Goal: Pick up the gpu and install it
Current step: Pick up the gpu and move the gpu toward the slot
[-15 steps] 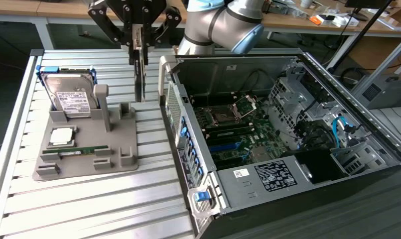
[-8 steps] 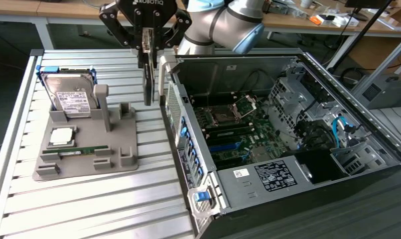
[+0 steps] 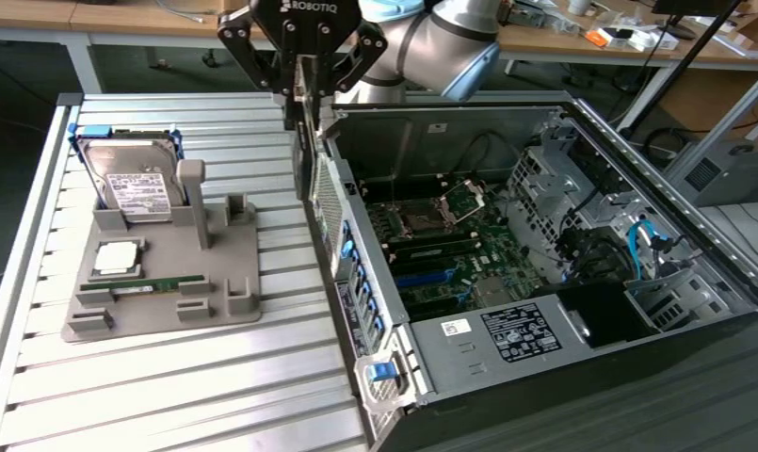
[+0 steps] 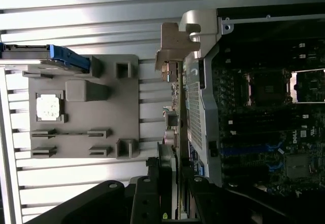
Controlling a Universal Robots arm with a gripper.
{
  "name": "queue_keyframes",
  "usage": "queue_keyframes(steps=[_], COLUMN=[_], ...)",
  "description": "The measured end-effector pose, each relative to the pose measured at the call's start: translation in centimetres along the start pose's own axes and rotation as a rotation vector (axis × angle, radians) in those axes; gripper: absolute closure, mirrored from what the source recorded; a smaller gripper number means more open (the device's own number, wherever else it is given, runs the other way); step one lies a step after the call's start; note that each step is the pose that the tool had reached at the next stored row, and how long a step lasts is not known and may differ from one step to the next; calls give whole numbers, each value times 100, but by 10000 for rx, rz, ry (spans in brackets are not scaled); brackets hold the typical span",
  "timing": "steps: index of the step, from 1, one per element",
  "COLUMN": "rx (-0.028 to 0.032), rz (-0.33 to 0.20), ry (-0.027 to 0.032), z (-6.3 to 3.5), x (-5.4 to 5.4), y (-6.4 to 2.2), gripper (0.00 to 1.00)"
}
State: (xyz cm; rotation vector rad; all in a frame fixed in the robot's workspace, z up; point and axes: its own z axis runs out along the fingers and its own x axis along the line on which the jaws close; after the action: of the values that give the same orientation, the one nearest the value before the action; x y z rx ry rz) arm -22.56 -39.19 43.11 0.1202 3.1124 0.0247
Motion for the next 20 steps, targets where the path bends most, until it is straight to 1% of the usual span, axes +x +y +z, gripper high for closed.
queue_keyframes(steps=[10, 20], rx=[0, 0], rz=[0, -1], ry=[3, 4], z=[6, 13], x=[-226, -427], y=[-3, -3], gripper=[73, 73])
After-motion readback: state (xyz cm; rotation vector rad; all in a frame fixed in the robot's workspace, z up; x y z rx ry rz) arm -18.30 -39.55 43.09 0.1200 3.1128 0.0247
